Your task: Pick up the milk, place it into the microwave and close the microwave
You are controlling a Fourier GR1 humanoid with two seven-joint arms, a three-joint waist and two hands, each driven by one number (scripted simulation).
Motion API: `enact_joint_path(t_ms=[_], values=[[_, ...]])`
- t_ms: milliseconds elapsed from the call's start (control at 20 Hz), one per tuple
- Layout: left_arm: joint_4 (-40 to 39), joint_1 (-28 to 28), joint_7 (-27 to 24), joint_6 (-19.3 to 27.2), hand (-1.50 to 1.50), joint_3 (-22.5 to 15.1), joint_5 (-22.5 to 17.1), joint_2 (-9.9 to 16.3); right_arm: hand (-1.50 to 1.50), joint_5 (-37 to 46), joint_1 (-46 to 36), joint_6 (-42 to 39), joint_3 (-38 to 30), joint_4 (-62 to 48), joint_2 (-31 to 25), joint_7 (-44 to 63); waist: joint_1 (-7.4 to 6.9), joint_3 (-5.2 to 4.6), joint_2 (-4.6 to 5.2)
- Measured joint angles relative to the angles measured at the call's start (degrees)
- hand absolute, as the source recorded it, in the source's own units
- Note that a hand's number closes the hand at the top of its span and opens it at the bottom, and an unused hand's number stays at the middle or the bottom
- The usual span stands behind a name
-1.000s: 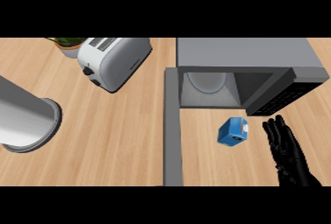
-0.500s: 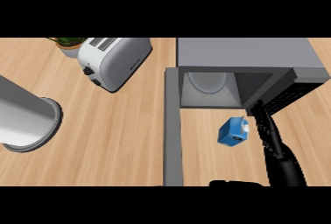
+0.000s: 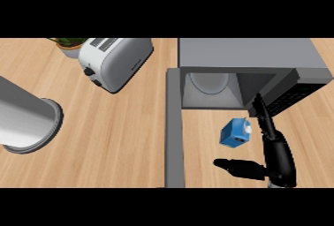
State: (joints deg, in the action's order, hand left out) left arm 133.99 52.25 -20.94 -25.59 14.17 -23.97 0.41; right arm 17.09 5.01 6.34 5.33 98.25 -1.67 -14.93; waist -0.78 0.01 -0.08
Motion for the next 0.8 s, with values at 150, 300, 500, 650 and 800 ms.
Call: enact_joint_path(t_ms=[150,300,500,650,800], values=[[-0.2,0.5,-0.1,-1.0,-1.5,1.1,-0.8,-0.1,-1.5,-0.3,-1.8,0.5,-2.4,-4.5,-0.8,-2.0,0.03,0.01,0.02],[-0.5,0.9,-1.1,-1.7,-1.5,1.5,-0.9,-0.2,-1.5,-0.3,-3.2,1.1,-3.7,-9.1,-0.9,-4.5,0.03,0.01,0.02],[-1.3,1.3,-2.5,-2.6,-1.5,1.6,-1.0,-0.3,-1.5,-0.9,-5.3,0.9,-4.7,-15.8,-1.0,-8.7,-0.06,0.01,0.02],[-1.2,2.3,-3.4,-2.9,-1.5,1.5,-1.3,-0.4,-1.5,-2.2,-8.1,-1.1,-6.1,-20.1,-2.3,-9.8,-0.13,0.03,0.04],[-2.5,1.6,-3.8,-3.0,-1.5,2.0,-1.2,-0.2,-1.5,-2.0,-8.3,-1.3,-5.7,-24.2,-1.7,-12.5,-0.03,0.02,0.05]])
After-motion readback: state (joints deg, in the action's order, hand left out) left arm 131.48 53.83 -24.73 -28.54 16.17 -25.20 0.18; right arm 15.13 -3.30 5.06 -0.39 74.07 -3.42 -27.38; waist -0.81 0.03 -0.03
